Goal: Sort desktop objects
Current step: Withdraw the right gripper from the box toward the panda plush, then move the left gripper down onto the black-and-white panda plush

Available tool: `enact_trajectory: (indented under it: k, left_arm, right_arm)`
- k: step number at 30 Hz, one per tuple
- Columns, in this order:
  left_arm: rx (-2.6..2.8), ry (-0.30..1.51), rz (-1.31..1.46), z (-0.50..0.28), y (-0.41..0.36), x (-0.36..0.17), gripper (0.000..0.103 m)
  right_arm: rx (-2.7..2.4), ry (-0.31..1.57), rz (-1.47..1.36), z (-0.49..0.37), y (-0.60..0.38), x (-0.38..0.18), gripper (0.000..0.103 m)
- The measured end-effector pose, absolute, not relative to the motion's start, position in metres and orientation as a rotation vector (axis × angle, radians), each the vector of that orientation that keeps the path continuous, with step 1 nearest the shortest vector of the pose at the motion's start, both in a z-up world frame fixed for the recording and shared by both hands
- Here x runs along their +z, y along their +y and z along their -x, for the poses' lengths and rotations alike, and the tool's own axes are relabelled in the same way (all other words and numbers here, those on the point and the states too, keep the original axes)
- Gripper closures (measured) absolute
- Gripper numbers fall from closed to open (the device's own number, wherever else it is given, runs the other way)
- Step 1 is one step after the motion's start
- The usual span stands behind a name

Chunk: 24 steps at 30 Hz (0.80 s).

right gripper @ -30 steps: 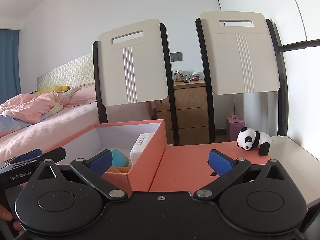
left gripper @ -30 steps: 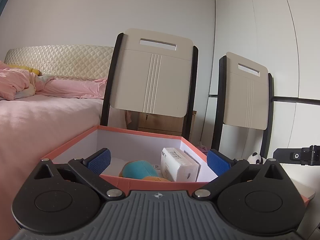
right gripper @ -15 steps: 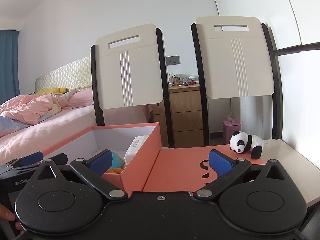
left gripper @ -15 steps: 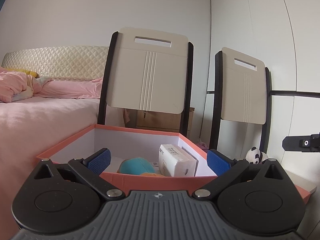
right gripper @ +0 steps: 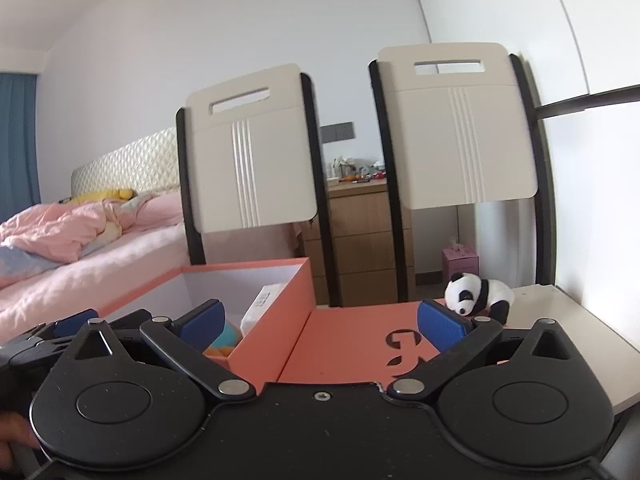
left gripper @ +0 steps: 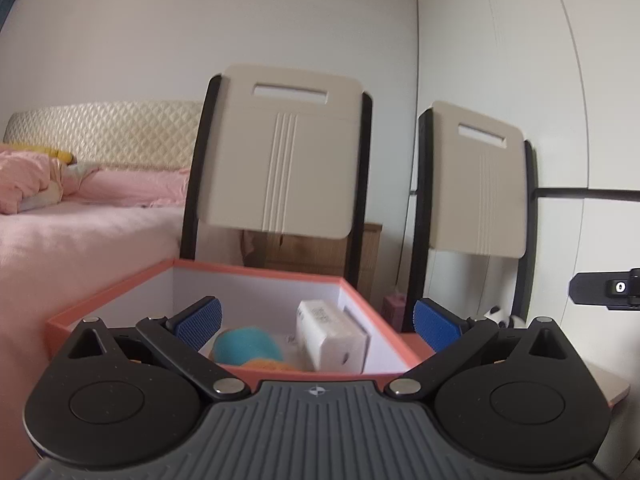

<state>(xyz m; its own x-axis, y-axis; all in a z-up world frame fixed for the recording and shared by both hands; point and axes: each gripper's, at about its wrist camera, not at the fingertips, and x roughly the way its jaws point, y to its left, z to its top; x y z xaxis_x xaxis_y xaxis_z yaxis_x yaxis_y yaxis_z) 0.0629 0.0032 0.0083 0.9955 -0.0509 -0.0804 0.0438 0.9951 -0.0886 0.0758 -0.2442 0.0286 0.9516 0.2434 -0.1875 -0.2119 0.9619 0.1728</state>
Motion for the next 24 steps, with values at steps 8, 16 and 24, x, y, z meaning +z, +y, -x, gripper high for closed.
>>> enact_trajectory:
  k: [8, 16, 24]
  left_arm:
    - [-0.130, 0.096, 0.111, -0.061, -0.061, 0.006, 0.000]
    - [-0.241, 0.143, 0.051, -0.098, -0.150, -0.010, 0.000]
    - [-0.266, 0.251, 0.054, -0.199, -0.226, -0.016, 0.000]
  right_arm:
    - [0.139, 0.124, -0.203, -0.053, -0.282, 0.036, 0.001]
    - [0.025, 0.035, -0.265, -0.016, -0.337, 0.036, 0.001]
    - [-0.005, 0.043, -0.339, -0.006, -0.380, 0.029, 0.001]
